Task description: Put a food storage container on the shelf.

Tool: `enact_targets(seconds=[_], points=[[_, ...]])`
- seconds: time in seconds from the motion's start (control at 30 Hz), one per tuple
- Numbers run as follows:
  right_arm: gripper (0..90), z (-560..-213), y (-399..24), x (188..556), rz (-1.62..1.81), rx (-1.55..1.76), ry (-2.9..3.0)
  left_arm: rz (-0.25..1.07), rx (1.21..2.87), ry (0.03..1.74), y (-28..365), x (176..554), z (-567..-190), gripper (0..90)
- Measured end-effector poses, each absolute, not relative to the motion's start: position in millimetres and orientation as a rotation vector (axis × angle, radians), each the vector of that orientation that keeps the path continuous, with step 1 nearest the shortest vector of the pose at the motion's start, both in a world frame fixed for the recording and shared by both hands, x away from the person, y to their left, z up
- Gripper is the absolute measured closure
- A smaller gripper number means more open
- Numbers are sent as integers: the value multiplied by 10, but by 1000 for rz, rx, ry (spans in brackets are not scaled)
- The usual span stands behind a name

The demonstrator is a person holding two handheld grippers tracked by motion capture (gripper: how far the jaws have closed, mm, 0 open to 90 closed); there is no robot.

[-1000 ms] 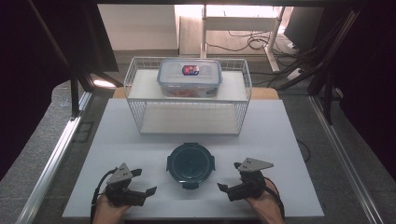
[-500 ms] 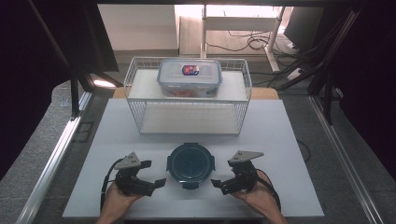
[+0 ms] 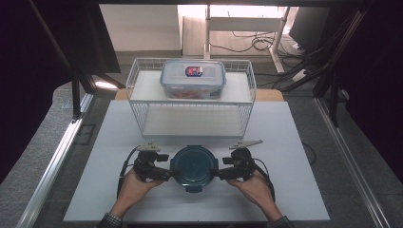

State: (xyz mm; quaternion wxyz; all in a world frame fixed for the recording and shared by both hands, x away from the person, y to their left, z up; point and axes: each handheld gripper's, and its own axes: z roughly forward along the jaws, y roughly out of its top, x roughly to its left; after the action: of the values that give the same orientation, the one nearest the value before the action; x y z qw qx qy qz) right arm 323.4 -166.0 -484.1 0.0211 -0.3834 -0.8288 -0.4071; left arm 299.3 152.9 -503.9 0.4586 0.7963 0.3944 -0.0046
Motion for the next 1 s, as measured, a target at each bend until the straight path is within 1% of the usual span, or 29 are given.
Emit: enact_targets(seconds=[0.13, 0.2, 0.37, 0.4, 0.47, 0.5, 0.67, 0.8, 0.87, 1.0], points=[[256, -4892, -1593, 3318, -1229, -1207, -2477, -106, 1950, 972, 1534, 3027, -5099, 169], [278, -4915, -1620, 3343, -1219, -1210, -2424, -176, 1929, 967, 1560, 3045, -5131, 202], [339, -4953, -1700, 3405, -1199, -1217, -2323, -251, 1876, 1016, 1632, 3067, -5160, 273], [360, -4956, -1719, 3415, -1199, -1221, -2306, -273, 1863, 1028, 1655, 3071, -5170, 291], [460, -4952, -1776, 3430, -1182, -1219, -2300, -316, 1865, 1050, 1684, 3065, -5194, 313], [471, -4952, -1800, 3436, -1185, -1226, -2273, -333, 1856, 1060, 1696, 3054, -5207, 324], [459, -4967, -1792, 3446, -1170, -1251, -2250, -388, 1821, 1105, 1716, 3058, -5232, 339], [438, -5077, -1836, 3507, -1137, -1251, -2104, -436, 1761, 1135, 1765, 3078, -5273, 401], [463, -5118, -1861, 3527, -1153, -1248, -2058, -429, 1762, 1121, 1775, 3071, -5261, 417], [523, -5055, -1886, 3500, -1159, -1228, -2062, -393, 1778, 1077, 1795, 2998, -5206, 477]])
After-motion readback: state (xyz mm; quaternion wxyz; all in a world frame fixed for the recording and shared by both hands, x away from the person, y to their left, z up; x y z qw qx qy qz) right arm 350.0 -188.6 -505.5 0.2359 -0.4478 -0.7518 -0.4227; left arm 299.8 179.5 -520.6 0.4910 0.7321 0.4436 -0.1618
